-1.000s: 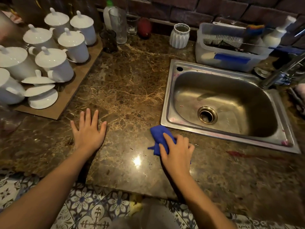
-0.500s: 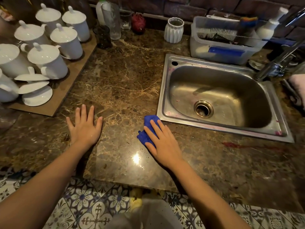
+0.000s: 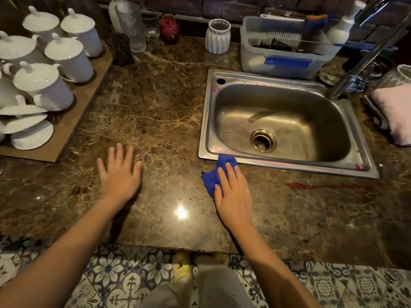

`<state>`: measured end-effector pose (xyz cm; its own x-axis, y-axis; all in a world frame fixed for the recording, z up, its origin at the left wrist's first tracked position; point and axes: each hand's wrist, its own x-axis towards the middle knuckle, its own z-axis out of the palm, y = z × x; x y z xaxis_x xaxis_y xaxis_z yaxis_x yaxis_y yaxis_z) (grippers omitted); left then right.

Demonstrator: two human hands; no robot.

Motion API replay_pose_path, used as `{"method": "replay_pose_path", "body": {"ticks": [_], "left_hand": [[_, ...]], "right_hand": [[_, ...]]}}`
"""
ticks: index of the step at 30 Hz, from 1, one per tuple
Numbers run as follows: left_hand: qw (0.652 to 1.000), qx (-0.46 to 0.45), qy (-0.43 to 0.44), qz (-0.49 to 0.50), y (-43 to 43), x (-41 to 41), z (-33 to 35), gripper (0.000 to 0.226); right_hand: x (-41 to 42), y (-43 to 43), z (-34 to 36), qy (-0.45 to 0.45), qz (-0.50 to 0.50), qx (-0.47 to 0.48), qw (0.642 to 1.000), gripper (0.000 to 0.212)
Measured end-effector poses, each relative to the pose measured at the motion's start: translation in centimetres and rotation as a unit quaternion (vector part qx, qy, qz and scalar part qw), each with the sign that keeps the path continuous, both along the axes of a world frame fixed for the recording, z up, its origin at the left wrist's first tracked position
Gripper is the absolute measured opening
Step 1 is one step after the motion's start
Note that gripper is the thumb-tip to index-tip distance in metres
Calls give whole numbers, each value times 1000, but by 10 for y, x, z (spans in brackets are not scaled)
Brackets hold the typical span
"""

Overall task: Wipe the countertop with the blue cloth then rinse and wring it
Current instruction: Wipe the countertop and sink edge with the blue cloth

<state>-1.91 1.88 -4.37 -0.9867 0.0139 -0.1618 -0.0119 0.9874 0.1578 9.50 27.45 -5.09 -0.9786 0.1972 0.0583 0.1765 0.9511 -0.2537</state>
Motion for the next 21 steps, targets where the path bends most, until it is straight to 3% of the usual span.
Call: {"method": "replay_pose_path", "body": {"ticks": [4, 12, 16, 19, 21], "left_hand": [[994, 58, 2, -88, 72, 36, -5, 56], [988, 83, -1, -127, 132, 60, -2, 66], [989, 64, 4, -134, 142, 63, -3, 56], [986, 48, 39, -154, 126, 61, -8, 60], [987, 30, 44, -149, 116, 60, -12, 61]], "right_hand": [[5, 22, 0, 4, -20, 0, 1000, 50], [22, 68, -3, -6, -38, -9, 999, 53], [28, 86, -1, 6, -67, -24, 997, 49], [26, 89, -1, 47, -101, -38, 993, 34], [26, 88, 3, 88, -117, -116, 982, 31]]}}
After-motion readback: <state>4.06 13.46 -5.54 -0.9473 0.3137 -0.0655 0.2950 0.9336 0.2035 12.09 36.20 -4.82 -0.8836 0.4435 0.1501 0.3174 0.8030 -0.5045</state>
